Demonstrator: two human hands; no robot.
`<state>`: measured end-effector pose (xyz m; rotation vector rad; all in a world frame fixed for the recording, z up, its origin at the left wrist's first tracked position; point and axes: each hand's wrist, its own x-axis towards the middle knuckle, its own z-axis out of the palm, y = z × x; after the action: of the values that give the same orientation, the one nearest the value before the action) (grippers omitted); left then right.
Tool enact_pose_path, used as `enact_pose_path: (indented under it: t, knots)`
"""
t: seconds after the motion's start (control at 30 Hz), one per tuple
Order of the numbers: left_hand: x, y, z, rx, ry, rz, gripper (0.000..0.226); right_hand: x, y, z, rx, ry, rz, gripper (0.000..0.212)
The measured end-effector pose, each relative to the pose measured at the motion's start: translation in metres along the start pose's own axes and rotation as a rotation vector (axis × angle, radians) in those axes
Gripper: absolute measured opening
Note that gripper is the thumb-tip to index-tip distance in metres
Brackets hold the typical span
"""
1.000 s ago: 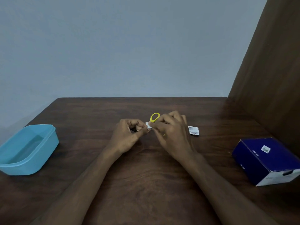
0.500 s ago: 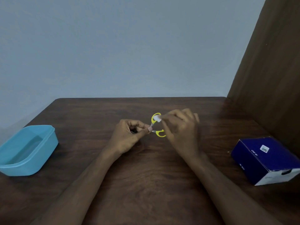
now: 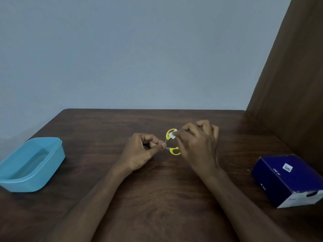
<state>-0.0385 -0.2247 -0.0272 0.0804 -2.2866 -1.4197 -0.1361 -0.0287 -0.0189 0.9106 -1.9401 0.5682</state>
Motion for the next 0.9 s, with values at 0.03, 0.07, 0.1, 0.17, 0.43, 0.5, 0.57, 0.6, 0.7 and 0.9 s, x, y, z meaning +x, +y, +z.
enact_pose_path:
  t: [0.03,0.07,0.1,0.17,0.43,0.5,0.57,0.6,0.7,0.9]
  knots:
    - [0.000,-0.001,0.000,0.006,-0.001,-0.003,0.008,0.000,0.000,0.001,0.040,-0.044,0.000,0.012]
    - [0.000,-0.002,0.000,0.019,-0.007,-0.001,0.008,-0.001,0.000,0.001,0.085,-0.081,0.001,0.013]
    - [0.000,-0.004,0.000,0.038,-0.015,0.003,0.008,-0.001,-0.001,0.001,0.121,-0.108,-0.007,0.014]
    - [0.001,-0.005,0.000,0.053,-0.022,0.011,0.008,0.000,-0.001,-0.002,0.141,-0.131,-0.029,0.013]
    - [0.001,-0.005,0.001,0.043,0.008,0.025,0.015,0.001,-0.005,-0.004,0.141,-0.148,0.018,0.014]
    - [0.001,-0.005,0.001,0.041,0.012,0.031,0.013,0.001,-0.003,-0.005,0.164,-0.156,0.046,0.010]
    - [0.000,-0.003,0.000,0.052,0.008,0.038,0.007,0.002,0.001,-0.007,0.159,-0.131,0.110,0.005]
    - [0.000,-0.002,0.000,0.067,0.011,0.037,0.007,0.002,0.001,-0.007,0.174,-0.125,0.126,0.004]
    - [-0.002,0.003,0.001,0.101,0.048,0.043,0.007,-0.003,-0.015,0.003,0.375,-0.140,0.309,0.002]
    - [-0.006,0.004,0.006,0.262,0.087,0.151,0.006,-0.002,-0.041,0.008,1.094,-0.106,1.120,0.006]
